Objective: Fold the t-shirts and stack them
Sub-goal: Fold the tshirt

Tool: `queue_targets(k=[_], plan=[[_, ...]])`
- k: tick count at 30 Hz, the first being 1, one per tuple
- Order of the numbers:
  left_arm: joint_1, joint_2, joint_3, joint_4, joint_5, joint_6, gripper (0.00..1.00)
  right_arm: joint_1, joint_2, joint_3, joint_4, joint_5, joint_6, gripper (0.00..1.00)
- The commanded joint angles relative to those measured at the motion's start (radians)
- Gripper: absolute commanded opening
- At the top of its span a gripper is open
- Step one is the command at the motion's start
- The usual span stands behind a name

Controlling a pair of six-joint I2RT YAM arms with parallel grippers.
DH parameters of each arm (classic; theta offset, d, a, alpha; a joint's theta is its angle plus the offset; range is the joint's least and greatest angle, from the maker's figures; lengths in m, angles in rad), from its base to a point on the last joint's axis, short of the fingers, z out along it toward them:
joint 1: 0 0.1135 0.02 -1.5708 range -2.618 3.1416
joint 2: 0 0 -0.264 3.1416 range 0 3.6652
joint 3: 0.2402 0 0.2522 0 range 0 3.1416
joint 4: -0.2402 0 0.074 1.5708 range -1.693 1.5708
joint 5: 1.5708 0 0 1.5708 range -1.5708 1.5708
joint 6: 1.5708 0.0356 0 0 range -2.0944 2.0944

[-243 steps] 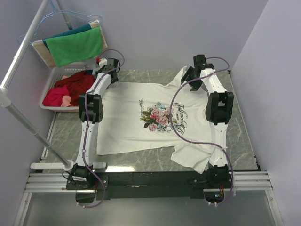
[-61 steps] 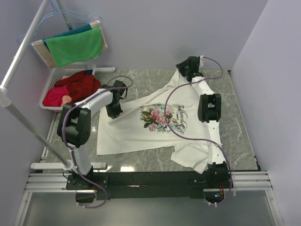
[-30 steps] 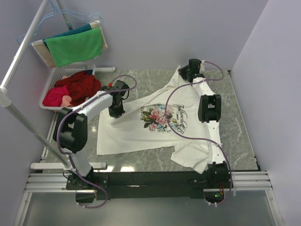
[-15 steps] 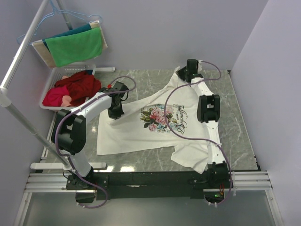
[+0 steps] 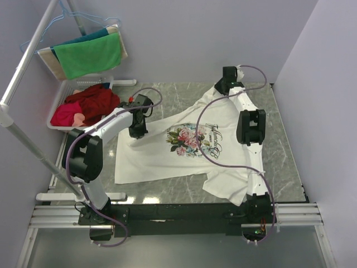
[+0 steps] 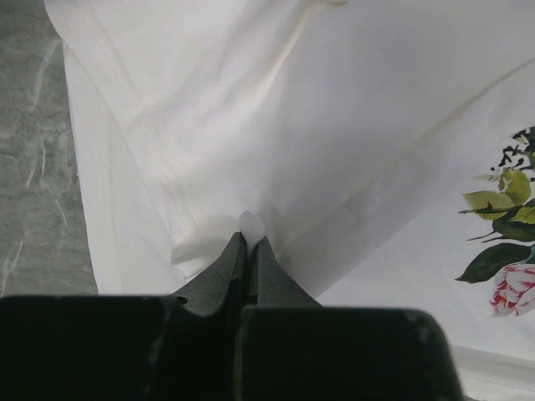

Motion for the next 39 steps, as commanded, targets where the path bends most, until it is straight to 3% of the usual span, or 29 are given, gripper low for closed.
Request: queue_targets(k=[1, 3, 8, 17, 29, 39], plan=[[-0.005, 0.018, 0.061, 0.016, -0.008, 0.032, 0.01, -0.011, -0.142, 0.004, -0.075, 0.109, -0.158, 0.30], [-0.005, 0.030, 0.076, 0.015, -0.011, 0.035, 0.01, -0.009, -0.148, -0.002, -0.093, 0.101, -0.182, 0.43], [-0.005, 0.062, 0.122, 0.004, -0.032, 0.038, 0.01, -0.012, -0.160, 0.009, -0.161, 0.124, -0.200, 0.50], [-0.003, 0.108, 0.188, -0.004, -0.101, 0.020, 0.01, -0.046, -0.183, -0.007, -0.423, 0.098, -0.185, 0.48], [0.009, 0.127, 0.219, 0.001, -0.147, 0.014, 0.01, -0.075, -0.137, -0.016, -0.582, 0.080, -0.149, 0.44], [0.055, 0.130, 0.236, 0.007, -0.164, -0.005, 0.01, -0.098, -0.235, -0.256, -0.659, 0.106, -0.056, 0.38]])
